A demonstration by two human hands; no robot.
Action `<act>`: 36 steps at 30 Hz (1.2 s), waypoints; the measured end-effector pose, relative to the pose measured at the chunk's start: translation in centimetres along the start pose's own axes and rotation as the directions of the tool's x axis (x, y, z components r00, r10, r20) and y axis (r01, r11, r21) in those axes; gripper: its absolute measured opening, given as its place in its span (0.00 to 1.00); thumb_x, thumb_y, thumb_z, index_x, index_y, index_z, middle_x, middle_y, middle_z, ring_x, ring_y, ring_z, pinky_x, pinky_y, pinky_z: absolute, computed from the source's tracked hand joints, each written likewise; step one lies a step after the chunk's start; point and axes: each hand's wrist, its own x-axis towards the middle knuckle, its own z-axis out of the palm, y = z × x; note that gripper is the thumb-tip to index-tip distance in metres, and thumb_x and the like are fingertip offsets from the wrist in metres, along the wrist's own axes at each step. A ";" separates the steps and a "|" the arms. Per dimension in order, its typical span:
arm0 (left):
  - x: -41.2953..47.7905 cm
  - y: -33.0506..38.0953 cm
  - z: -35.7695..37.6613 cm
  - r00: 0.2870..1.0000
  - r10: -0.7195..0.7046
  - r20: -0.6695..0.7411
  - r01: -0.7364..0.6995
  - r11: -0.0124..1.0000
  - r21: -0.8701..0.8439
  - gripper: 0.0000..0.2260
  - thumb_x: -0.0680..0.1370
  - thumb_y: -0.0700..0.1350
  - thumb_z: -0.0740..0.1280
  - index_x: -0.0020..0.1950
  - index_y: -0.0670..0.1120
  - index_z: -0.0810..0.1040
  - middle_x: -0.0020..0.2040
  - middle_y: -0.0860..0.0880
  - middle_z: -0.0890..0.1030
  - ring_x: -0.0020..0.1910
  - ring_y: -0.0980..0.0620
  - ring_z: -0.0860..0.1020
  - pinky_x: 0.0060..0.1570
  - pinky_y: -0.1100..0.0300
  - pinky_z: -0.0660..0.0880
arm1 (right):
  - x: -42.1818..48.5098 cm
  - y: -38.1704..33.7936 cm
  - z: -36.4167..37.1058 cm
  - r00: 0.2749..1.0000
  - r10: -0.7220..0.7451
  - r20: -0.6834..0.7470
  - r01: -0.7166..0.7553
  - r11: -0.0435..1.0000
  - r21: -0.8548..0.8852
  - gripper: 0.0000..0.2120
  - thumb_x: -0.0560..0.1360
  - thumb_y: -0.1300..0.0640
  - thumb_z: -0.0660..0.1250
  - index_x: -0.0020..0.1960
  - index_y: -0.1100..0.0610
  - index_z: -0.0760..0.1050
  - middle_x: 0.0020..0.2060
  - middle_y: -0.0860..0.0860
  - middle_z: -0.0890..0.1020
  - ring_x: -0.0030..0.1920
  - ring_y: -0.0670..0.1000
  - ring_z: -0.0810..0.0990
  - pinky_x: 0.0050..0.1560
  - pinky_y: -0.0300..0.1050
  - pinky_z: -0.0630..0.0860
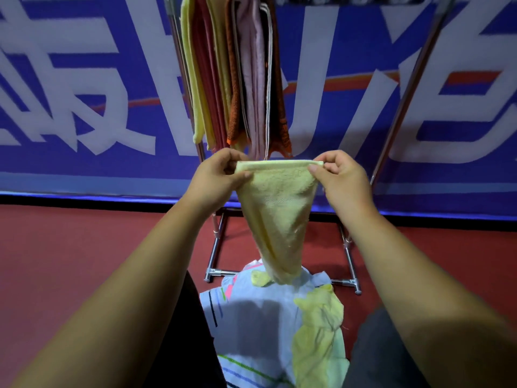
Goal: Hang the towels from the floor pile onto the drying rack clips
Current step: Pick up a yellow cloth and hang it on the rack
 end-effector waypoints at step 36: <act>2.4 27.4 -12.6 0.964 0.068 -0.258 -0.125 0.969 -0.215 0.12 0.83 0.57 0.69 0.56 0.50 0.82 0.55 0.45 0.83 0.56 0.44 0.82 0.59 0.43 0.83 | 4.2 -30.6 -5.0 0.970 -0.204 -0.131 0.226 0.956 0.186 0.04 0.83 0.58 0.69 0.56 0.51 0.82 0.54 0.51 0.85 0.55 0.54 0.87 0.48 0.58 0.88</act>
